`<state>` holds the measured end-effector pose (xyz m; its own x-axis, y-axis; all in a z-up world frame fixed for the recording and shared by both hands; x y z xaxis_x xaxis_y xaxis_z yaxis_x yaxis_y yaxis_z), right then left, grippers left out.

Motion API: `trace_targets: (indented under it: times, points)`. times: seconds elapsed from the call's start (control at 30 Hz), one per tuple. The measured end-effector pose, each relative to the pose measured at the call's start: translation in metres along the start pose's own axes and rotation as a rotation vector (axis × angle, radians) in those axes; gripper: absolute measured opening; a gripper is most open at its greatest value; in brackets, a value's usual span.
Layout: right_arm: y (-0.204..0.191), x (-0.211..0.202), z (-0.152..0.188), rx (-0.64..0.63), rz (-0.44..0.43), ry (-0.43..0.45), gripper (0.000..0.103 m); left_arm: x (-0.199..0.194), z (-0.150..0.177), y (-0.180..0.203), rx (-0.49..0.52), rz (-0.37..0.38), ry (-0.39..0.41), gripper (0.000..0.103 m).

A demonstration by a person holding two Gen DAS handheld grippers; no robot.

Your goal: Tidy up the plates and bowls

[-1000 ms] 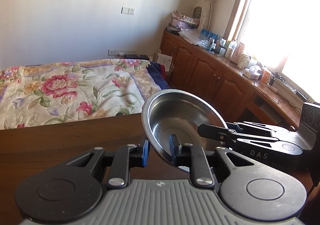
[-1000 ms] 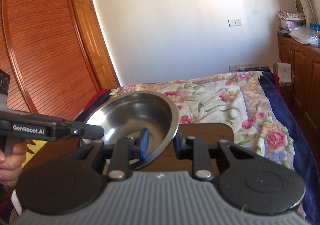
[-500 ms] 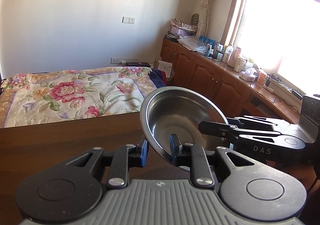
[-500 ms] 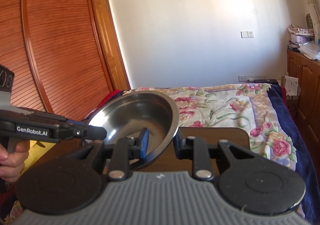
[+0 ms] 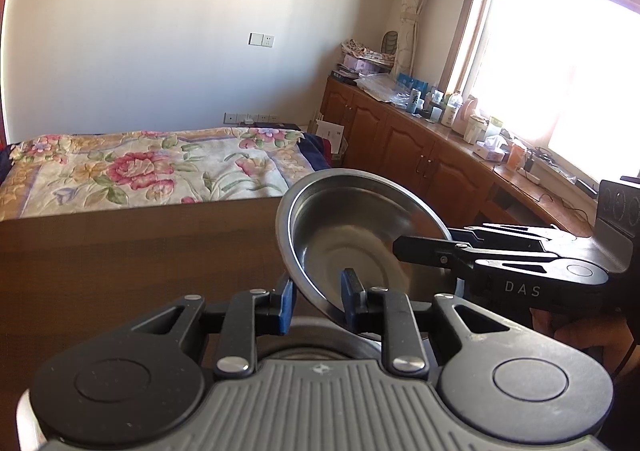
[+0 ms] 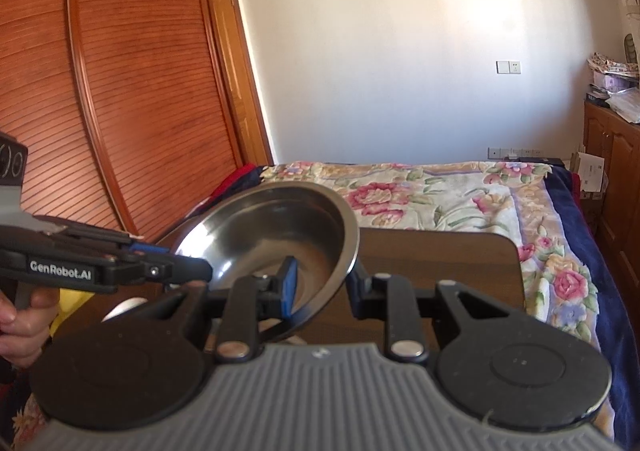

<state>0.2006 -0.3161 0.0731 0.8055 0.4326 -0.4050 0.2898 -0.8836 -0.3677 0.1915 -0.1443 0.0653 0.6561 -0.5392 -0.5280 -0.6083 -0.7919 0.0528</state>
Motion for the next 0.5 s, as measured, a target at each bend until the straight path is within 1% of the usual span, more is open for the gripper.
trace_targets:
  times: [0.13,0.27,0.5]
  points:
    - [-0.007,-0.003,0.013,-0.007,-0.002,-0.015,0.028,-0.005,0.016,0.002,0.006,-0.010,0.000,0.024]
    - [-0.010,-0.004,0.029,0.004,-0.006,-0.033,0.028,-0.006,0.039,0.003,-0.021,-0.006,-0.019,0.025]
    - [-0.014,0.000,0.054,0.019,-0.018,-0.074,0.028,-0.010,0.071,0.005,-0.025,-0.017,-0.043,0.025]
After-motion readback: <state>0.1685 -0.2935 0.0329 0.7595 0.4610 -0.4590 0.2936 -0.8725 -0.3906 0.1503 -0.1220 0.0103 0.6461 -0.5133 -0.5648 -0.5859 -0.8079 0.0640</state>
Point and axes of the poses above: each gripper's, at about its wrist camera, not at the fingertips, and x roughly the way its jaws point, y to its right, z to its underside, the point moved 6 cm from there along x, roughly the way its jaws point, and after that the axes turned 12 degrees about x, right-handed, at the moved point
